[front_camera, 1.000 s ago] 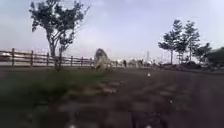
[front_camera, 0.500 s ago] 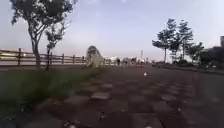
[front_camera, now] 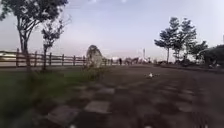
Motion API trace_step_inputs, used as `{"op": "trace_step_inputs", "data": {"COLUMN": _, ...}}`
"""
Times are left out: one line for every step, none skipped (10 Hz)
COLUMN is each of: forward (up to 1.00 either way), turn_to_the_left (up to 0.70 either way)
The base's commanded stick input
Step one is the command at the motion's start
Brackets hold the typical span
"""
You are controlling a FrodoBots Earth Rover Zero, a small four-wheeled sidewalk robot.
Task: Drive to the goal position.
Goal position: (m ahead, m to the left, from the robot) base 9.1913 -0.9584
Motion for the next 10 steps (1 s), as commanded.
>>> {"op": "trace_step_inputs", "data": {"forward": 1.0, "turn_to_the_left": 0.04}}
{"op": "trace_step_inputs", "data": {"forward": 1.0, "turn_to_the_left": 0.04}}
{"op": "trace_step_inputs", "data": {"forward": 1.0, "turn_to_the_left": 0.04}}
{"op": "trace_step_inputs", "data": {"forward": 1.0, "turn_to_the_left": 0.04}}
{"op": "trace_step_inputs", "data": {"forward": 1.0, "turn_to_the_left": 0.04}}
{"op": "trace_step_inputs", "data": {"forward": 1.0, "turn_to_the_left": 0.04}}
{"op": "trace_step_inputs", "data": {"forward": 1.0, "turn_to_the_left": 0.04}}
{"op": "trace_step_inputs", "data": {"forward": 1.0, "turn_to_the_left": 0.04}}
{"op": "trace_step_inputs", "data": {"forward": 1.0, "turn_to_the_left": 0.04}}
{"op": "trace_step_inputs", "data": {"forward": 1.0, "turn_to_the_left": 0.04}}
